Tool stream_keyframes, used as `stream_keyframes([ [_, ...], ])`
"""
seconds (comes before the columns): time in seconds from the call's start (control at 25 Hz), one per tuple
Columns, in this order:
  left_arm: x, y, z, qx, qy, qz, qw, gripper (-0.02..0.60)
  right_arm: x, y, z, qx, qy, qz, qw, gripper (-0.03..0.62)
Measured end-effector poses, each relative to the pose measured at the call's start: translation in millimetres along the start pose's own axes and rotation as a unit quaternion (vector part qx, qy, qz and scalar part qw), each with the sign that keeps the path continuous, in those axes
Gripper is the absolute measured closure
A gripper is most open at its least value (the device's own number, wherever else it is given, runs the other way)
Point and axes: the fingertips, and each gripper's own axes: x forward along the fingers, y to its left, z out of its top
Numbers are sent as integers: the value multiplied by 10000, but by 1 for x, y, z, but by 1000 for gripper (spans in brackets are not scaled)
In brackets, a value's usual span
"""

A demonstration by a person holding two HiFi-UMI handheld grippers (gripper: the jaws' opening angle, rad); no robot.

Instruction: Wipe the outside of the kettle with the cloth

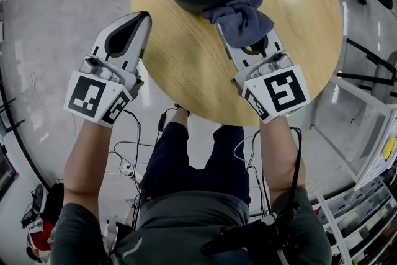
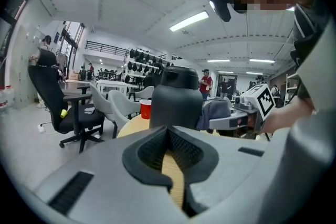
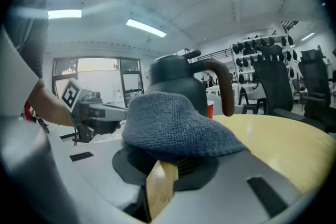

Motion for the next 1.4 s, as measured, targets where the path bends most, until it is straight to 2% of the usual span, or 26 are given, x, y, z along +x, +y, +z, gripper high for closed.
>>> stream_keyframes([
  [0.28,-3,-7,-7,-65,-16,22,10000,574,15,-10,-53,-20,1039,-257,9943,513],
  [0.44,-9,-9,0,-125,-59,79,9999,574,14,-14,-59,-32,1304,-419,9906,513],
  [0.56,-20,-7,11,-155,-95,168,9997,574,3,-6,-39,109,1183,-529,9915,513],
  [0.72,-40,-3,26,-227,-163,268,9992,574,-14,17,25,285,645,-716,9949,512],
  [0.84,-55,-11,38,-234,-211,217,9993,574,-21,37,75,214,171,-807,9964,513],
  [0.92,-62,-19,43,-184,-258,171,9994,574,-20,43,90,114,29,-868,9962,513],
  [1.2,-69,-23,45,-200,-377,226,9988,574,3,42,66,95,157,-943,9954,513],
  [1.4,-63,-35,28,-206,-327,207,9990,574,11,39,15,322,495,-922,9940,513],
])
